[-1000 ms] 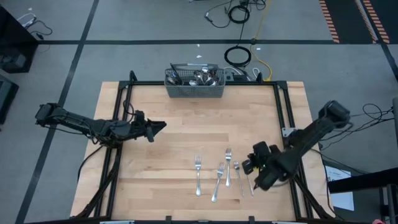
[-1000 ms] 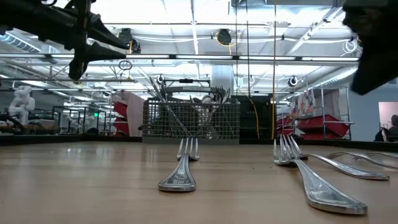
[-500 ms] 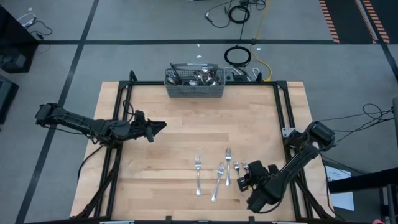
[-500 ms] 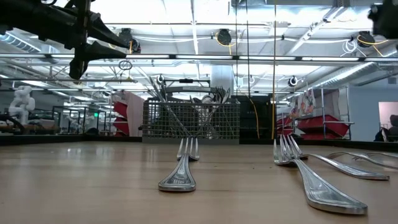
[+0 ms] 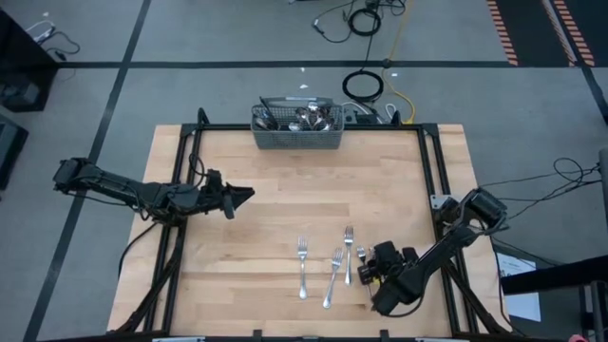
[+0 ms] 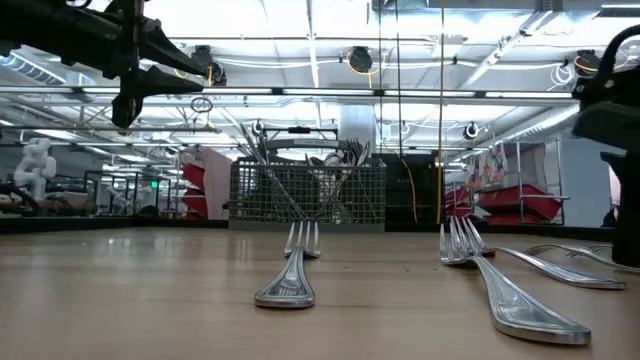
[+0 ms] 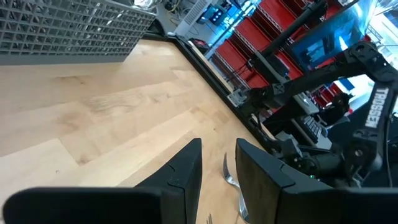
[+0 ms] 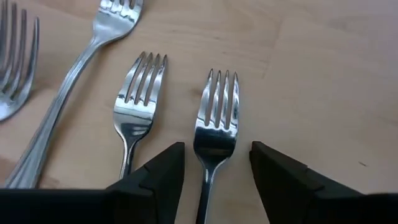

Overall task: Sort silverware
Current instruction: Put the silver fork into the utensil holder

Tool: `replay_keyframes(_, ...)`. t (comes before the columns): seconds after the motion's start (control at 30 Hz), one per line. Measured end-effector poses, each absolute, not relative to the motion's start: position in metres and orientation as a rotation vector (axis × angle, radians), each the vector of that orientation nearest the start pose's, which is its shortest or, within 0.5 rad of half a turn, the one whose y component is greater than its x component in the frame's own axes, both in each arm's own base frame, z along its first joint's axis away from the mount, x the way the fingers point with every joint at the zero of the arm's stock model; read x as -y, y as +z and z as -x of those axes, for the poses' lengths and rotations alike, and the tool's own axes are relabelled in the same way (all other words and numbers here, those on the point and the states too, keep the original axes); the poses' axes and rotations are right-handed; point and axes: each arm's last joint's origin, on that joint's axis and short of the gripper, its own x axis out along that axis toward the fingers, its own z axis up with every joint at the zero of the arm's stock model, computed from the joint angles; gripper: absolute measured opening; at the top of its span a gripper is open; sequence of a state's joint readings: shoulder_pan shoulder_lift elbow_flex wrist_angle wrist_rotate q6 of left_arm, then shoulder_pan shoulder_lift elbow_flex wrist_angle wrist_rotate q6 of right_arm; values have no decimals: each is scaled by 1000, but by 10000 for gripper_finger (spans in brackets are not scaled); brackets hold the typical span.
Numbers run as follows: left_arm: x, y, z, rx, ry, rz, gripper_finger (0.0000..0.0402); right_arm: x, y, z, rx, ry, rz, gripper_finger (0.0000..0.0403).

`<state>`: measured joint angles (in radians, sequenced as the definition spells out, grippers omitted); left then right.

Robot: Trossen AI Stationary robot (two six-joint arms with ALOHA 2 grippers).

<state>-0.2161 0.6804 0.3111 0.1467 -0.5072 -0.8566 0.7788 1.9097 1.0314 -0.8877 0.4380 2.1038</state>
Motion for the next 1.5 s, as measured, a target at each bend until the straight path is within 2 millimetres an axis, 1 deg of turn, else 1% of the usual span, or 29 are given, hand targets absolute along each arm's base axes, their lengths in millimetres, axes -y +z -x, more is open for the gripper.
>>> replay_keyframes(0.07,20,216,-155,-74,360,767,105,-191,103,-214,-935,-1107,-762,168)
replay_keyframes(0.13,20,216,-155,-74,360,767,105,-189,102,-212,-949,-1114,-762,142)
replay_keyframes(0.17,20,216,-155,-74,360,767,105,-189,102,-211,-954,-1124,-753,121)
replay_keyframes(0.27,20,216,-155,-75,361,767,105,-186,103,-209,-979,-1160,-740,37)
replay_keyframes(0.3,20,216,-155,-78,362,765,105,-185,104,-209,-989,-1165,-736,20)
replay_keyframes(0.43,20,216,-155,-76,362,766,105,-182,109,-212,-989,-1176,-762,5)
replay_keyframes(0.5,20,217,-155,-71,358,769,105,-182,118,-216,-973,-1184,-748,4)
replay_keyframes(0.57,20,219,-156,-52,347,778,105,-179,132,-219,-969,-1207,-710,3)
replay_keyframes(0.63,20,220,-156,-37,335,785,105,-173,150,-221,-924,-1237,-641,2)
replay_keyframes(0.73,20,224,-157,-1,316,798,105,-167,176,-229,-801,-1208,-622,2)
replay_keyframes(0.8,20,227,-157,24,303,806,105,-159,192,-233,-705,-1202,-582,1)
replay_keyframes(0.87,20,231,-157,54,289,812,105,-147,210,-237,-579,-1188,-555,1)
replay_keyframes(0.97,21,235,-157,88,272,771,105,-125,229,-241,-447,-1197,-480,1)
replay_keyframes(1.1,20,239,-157,128,256,758,105,-87,260,-245,-203,-1207,-377,1)
replay_keyframes(1.17,20,240,-157,129,256,753,105,-66,274,-244,-114,-1241,-339,1)
replay_keyframes(1.3,20,239,-157,124,262,748,105,-28,299,-238,-76,-1328,-292,0)
replay_keyframes(1.43,20,238,-157,115,275,740,105,-1,320,-240,-95,-1370,-231,0)
replay_keyframes(1.5,20,237,-157,117,293,738,105,10,330,-245,-121,-1364,-215,0)
